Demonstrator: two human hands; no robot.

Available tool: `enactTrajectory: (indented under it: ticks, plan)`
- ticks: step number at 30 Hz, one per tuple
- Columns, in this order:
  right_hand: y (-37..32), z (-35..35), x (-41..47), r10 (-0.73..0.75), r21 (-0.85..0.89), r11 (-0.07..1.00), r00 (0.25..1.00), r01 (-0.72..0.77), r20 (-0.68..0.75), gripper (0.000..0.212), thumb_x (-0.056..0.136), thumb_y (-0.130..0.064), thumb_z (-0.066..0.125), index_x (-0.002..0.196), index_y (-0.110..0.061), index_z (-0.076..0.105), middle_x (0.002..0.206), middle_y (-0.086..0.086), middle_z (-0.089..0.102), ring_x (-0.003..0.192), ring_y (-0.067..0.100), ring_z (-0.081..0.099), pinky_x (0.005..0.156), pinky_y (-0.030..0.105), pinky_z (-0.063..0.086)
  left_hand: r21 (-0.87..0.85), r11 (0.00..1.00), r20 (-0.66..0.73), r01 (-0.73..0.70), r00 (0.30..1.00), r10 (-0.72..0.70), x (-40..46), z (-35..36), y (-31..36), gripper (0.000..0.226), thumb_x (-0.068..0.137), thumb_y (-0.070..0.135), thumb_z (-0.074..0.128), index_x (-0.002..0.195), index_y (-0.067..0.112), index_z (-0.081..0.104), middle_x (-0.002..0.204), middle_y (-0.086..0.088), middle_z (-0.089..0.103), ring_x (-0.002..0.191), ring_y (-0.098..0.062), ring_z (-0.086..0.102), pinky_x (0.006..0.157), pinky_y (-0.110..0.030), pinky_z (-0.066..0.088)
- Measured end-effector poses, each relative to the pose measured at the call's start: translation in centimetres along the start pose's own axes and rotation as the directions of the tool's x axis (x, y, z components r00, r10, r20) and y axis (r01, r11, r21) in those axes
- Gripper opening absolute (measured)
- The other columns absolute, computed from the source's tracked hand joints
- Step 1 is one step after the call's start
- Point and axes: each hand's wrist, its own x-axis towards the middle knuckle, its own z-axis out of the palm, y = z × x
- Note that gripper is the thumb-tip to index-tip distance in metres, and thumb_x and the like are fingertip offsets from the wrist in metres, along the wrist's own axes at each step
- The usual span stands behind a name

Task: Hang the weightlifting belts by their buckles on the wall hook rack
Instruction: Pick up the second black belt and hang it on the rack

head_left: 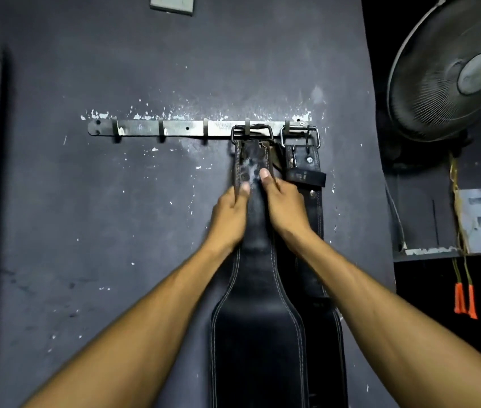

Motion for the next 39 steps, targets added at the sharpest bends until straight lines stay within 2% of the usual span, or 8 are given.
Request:
enactTrajectory:
  ticks: [2,4,7,10,18,26,30,39]
  plan:
    - [1.5,-0.8,-2.6,-0.077,-0.098,0.992,0.996,0.081,0.041,0.048,0.102,-0.058,0.049,0.114,-0.017,0.072,0.112,0.003,0.079,0.108,0.021,0.071,0.082,0.027,0.048,0.046,0.999,0.080,-0.022,0.997,0.018,-3.1,-0.2,-2.4,0.064,0.096,0.059,0.045,0.147,0.021,0.051,0.147,0.021,0.050,0.139,0.001,0.047,0.113,-0.016,0.032]
    - [3.0,-0.7,-5.0,-0.092,-0.120,0.987,0.991,0.103,0.095,0.037,0.102,-0.048,0.056,0.124,-0.019,0.064,0.117,0.003,0.077,0.112,0.023,0.070,0.085,0.024,0.048,0.021,1.000,0.132,-0.013,0.991,0.010,-5.4,-0.5,-4.4,0.048,0.101,0.050,0.049,0.138,0.021,0.058,0.129,0.028,0.066,0.124,0.013,0.057,0.107,-0.011,0.041]
    - [4.4,0.5,-7.6,-0.021,-0.111,0.993,0.998,0.029,0.067,0.027,0.107,-0.036,0.053,0.109,-0.009,0.059,0.094,0.012,0.074,0.098,0.042,0.066,0.076,0.039,0.045,0.079,0.996,0.044,0.033,0.998,-0.036,-6.8,-0.2,-4.9,0.029,0.106,0.032,0.052,0.085,0.015,0.061,0.081,0.005,0.070,0.082,-0.015,0.065,0.080,-0.034,0.052]
    - [3.7,0.8,-8.3,-0.011,-0.075,0.997,1.000,0.013,0.030,0.031,0.108,-0.033,0.051,0.099,-0.004,0.055,0.084,0.016,0.067,0.086,0.043,0.062,0.077,0.047,0.047,0.145,0.989,-0.024,0.031,0.999,-0.028,-7.4,-0.2,-3.3,0.032,0.106,0.030,0.052,0.078,0.015,0.052,0.076,-0.014,0.065,0.069,-0.014,0.052,0.074,-0.041,0.048]
    - [5.5,-3.7,-13.0,0.028,-0.219,0.975,0.965,0.031,0.262,0.042,0.096,-0.060,0.059,0.090,-0.018,0.057,0.070,-0.002,0.067,0.073,0.022,0.063,0.072,0.039,0.049,-0.015,0.979,0.261,0.202,0.946,-0.191,-15.2,-3.1,-5.7,0.026,0.107,0.025,0.052,0.117,0.016,0.074,0.116,0.002,0.078,0.114,-0.010,0.070,0.108,-0.038,0.053]
    - [5.1,-4.0,-14.8,0.057,0.148,0.984,0.962,-0.099,0.267,0.027,0.099,-0.023,0.070,0.093,0.002,0.063,0.075,0.002,0.065,0.072,0.010,0.055,0.070,0.033,0.047,-0.326,0.910,0.089,0.256,0.967,-0.241,-20.0,-2.9,-3.8,0.022,0.093,0.020,0.074,0.114,0.020,0.075,0.114,-0.005,0.080,0.106,-0.020,0.077,0.088,-0.031,0.061]
    - [7.0,-5.5,-19.1,0.155,0.533,0.704,0.834,-0.470,0.530,0.028,0.098,-0.023,0.069,0.119,-0.004,0.073,0.114,0.011,0.079,0.105,0.023,0.076,0.087,0.032,0.060,-0.469,0.786,0.176,0.403,0.915,-0.364,-23.2,-3.7,-3.8,0.033,0.089,0.022,0.078,0.121,0.014,0.073,0.124,-0.012,0.076,0.114,-0.028,0.074,0.094,-0.036,0.060]
    - [9.8,-7.1,-26.7,0.274,0.512,0.702,0.852,-0.494,0.446,0.024,0.091,-0.021,0.078,0.115,-0.023,0.078,0.115,0.005,0.080,0.108,0.024,0.077,0.083,0.028,0.062,-0.485,0.715,0.186,0.504,0.858,-0.478,-31.0,-1.8,-4.5,0.030,0.094,0.014,0.073,0.124,0.013,0.070,0.125,-0.014,0.075,0.115,-0.031,0.073,0.089,-0.034,0.062]
